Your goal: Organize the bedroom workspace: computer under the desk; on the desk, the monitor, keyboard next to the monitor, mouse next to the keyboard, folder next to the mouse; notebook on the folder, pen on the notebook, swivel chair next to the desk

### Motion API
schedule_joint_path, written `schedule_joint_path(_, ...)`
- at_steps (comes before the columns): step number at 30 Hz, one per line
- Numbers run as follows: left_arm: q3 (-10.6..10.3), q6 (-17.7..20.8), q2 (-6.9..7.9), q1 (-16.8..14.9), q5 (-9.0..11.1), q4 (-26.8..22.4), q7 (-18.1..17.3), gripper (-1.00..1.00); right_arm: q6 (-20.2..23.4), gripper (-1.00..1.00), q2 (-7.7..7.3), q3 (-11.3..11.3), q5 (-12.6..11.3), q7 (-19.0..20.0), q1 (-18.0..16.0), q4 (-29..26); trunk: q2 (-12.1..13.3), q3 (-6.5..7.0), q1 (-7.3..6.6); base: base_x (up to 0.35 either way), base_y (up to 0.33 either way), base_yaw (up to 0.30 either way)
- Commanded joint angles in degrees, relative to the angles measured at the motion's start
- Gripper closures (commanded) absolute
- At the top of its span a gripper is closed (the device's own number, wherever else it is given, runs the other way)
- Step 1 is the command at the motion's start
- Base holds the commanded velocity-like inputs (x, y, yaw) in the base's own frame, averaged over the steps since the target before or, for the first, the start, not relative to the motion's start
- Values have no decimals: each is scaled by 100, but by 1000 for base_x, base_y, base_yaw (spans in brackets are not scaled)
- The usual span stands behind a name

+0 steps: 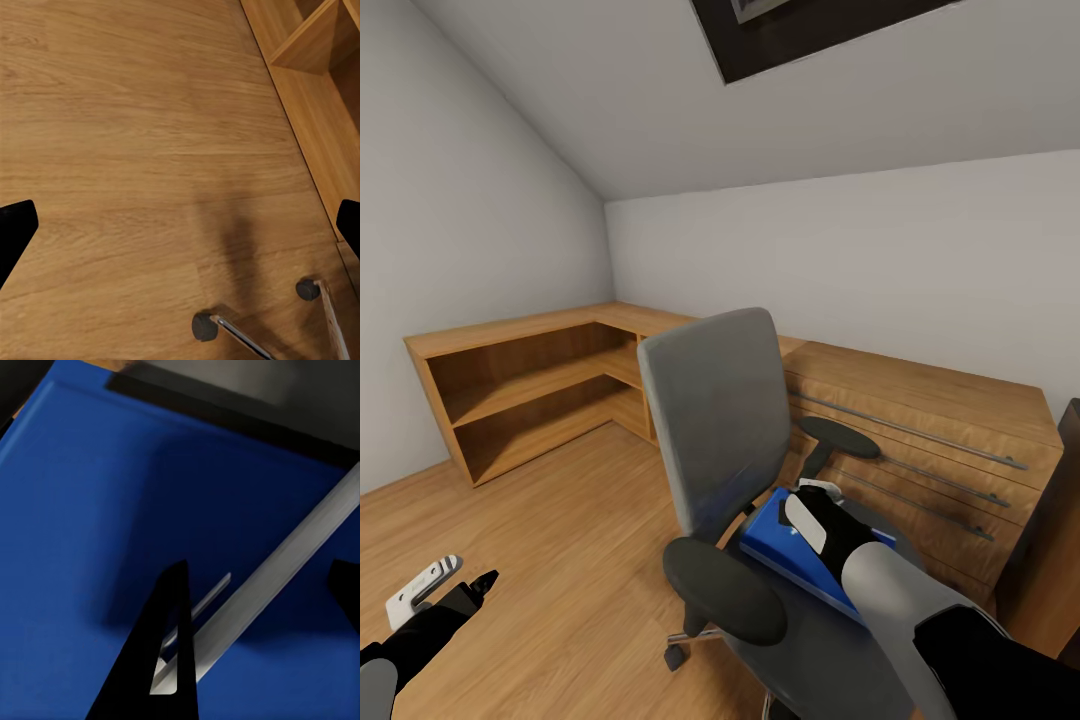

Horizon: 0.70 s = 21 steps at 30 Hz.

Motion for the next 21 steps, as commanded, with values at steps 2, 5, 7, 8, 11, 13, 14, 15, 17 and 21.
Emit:
schedule_joint_path(2,7,31,-4,-6,61,-8,48,-100,-13,100,-6,22,-188,-36,1,45,-1,-8,0,0,0,0)
schedule_joint_path(5,7,31,-4,-6,61,-8,48,-100,-13,100,-4,22,-186,-36,1,45,-1,-8,0,0,0,0)
schedule_joint_path(7,7,31,-4,-6,61,-8,48,-100,-13,100,-5,22,-185,-36,1,45,-1,-8,0,0,0,0)
schedule_joint_path(8,7,31,-4,-6,61,-8,48,-100,-13,100,-6,22,-186,-36,1,45,-1,-8,0,0,0,0)
schedule_joint_path(11,7,28,-4,-6,61,-8,48,-100,-13,100,-6,22,-184,-36,1,45,-1,-8,0,0,0,0)
schedule_joint_path(13,7,26,-4,-6,61,-8,48,-100,-13,100,-5,22,-183,-36,1,45,-1,-8,0,0,0,0)
schedule_joint_path(14,7,25,-4,-6,61,-8,48,-100,-13,100,-4,22,-184,-36,1,45,-1,-8,0,0,0,0)
schedule_joint_path(15,7,25,-4,-6,61,-8,48,-100,-13,100,-5,22,-183,-36,1,45,-1,-8,0,0,0,0)
schedule_joint_path(17,7,27,-4,-6,61,-8,48,-100,-13,100,-4,24,-183,-36,1,45,-1,-8,0,0,0,0)
schedule_joint_path(21,7,29,-4,-6,61,-8,48,-100,-13,100,-3,29,-182,-36,1,45,-1,-8,0,0,0,0)
